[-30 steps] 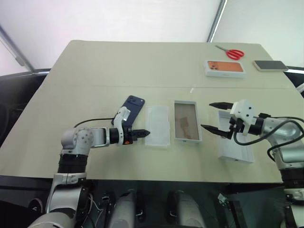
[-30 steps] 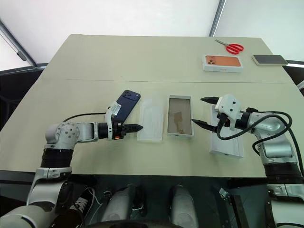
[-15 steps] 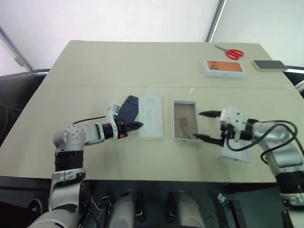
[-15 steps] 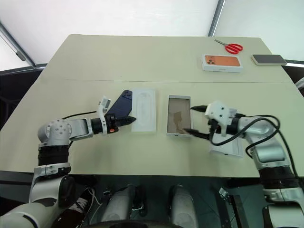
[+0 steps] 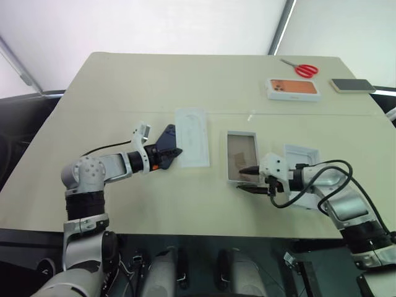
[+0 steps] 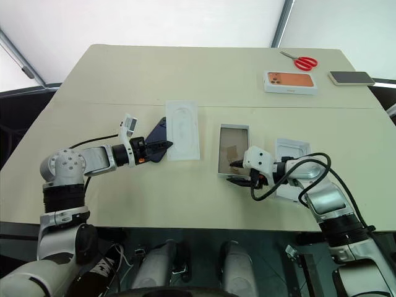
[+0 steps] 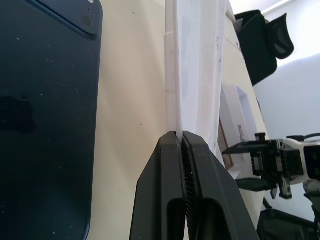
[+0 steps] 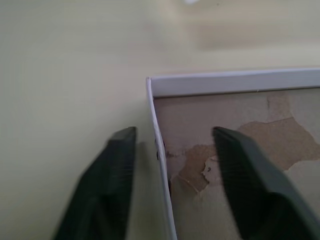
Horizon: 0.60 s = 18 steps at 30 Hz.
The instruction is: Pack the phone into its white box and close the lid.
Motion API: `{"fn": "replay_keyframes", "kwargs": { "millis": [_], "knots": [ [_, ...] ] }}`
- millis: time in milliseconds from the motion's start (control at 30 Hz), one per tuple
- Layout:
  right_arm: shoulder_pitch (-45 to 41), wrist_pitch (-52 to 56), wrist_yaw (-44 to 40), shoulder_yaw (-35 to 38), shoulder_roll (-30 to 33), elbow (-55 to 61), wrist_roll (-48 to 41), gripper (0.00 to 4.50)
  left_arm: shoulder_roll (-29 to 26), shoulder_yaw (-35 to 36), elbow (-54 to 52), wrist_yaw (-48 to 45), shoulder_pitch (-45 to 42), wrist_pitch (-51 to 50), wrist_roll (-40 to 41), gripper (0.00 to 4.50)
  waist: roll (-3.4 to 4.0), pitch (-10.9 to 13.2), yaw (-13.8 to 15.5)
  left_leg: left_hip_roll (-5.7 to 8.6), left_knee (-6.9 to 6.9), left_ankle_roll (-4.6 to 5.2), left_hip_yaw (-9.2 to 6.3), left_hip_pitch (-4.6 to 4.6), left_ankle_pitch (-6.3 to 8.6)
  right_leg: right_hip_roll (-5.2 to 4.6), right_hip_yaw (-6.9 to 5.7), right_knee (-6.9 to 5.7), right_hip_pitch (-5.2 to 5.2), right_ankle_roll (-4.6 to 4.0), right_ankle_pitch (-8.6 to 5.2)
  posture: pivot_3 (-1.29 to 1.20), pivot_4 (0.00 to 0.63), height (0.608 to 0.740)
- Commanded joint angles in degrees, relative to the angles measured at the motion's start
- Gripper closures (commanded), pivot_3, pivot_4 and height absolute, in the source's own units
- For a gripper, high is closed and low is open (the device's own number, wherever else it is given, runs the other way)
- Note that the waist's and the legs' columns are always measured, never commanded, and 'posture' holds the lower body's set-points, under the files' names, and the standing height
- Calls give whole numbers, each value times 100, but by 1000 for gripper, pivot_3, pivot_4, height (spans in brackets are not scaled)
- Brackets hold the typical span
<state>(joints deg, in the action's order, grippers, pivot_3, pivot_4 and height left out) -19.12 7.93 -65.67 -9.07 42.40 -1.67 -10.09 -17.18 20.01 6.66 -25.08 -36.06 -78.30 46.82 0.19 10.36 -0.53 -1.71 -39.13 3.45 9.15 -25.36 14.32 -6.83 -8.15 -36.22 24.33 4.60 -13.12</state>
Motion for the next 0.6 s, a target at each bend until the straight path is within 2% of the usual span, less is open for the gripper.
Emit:
{"fn": "replay_keyframes", "kwargs": {
  "millis": [33, 67, 333, 600],
  "knots": [
    [-131, -186, -114, -7, -15, 37, -2, 4293, 71, 340, -198, 126, -98, -121, 297, 4500, 0, 0, -5, 0, 0, 0, 0, 0, 0, 0, 0, 0, 0, 0, 0, 0, 150, 738],
    [-137, -260, -110, -27, -36, 47, 33, 4408, 105, 424, -185, 178, -148, -152, 346, 4500, 0, 0, -7, 0, 0, 0, 0, 0, 0, 0, 0, -1, 0, 0, 0, 0, 150, 738],
    [-247, -258, -76, -262, -361, 308, 75, 4408, 247, 755, -79, 515, -400, -282, 506, 4500, -1, 0, -5, 0, 0, 0, 0, 0, -1, 1, -1, -1, 0, 0, 0, 0, 150, 738],
    [-430, -428, 202, -685, -904, 365, 411, 4408, 338, 779, -23, 645, -475, -359, 597, 4500, -1, 0, -4, 1, 0, -3, 0, 0, -2, 2, -1, -3, 0, 0, 0, 0, 150, 738]
  ]
}}
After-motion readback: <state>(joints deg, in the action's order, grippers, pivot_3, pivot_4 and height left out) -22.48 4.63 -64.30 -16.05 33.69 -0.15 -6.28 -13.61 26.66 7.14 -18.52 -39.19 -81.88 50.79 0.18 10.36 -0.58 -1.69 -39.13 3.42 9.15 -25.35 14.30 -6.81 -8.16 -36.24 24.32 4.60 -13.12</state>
